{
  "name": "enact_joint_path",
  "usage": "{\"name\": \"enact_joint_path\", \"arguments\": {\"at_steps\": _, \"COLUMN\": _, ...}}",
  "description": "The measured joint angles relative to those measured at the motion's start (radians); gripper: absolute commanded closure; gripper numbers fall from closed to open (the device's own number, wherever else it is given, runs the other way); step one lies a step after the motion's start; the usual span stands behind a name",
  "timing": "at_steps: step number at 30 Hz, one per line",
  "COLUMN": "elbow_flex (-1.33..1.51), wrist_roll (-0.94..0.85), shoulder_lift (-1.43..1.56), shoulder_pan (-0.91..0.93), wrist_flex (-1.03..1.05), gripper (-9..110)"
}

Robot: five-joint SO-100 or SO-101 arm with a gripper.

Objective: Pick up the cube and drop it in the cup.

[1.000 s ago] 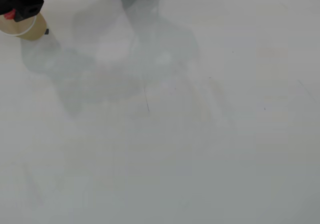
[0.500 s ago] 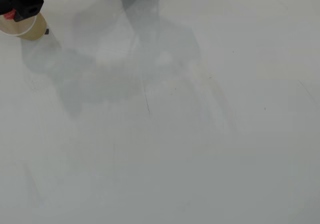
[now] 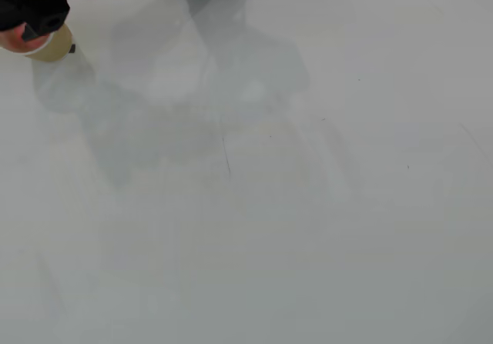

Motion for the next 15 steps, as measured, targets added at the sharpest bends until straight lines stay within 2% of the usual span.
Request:
{"name": "enact_joint_path", "arguments": {"at_steps": 10, "elbow_flex": 0.0, "wrist_roll": 0.0, "shoulder_lift": 0.0, "shoulder_pan": -0.014, "wrist_flex": 0.0, "gripper": 61}}
{"name": "enact_joint_path", "arguments": {"at_steps": 15, "elbow_flex": 0.0, "wrist_roll": 0.0, "shoulder_lift": 0.0, "shoulder_pan": -0.014, "wrist_flex": -0.021, "gripper": 66}}
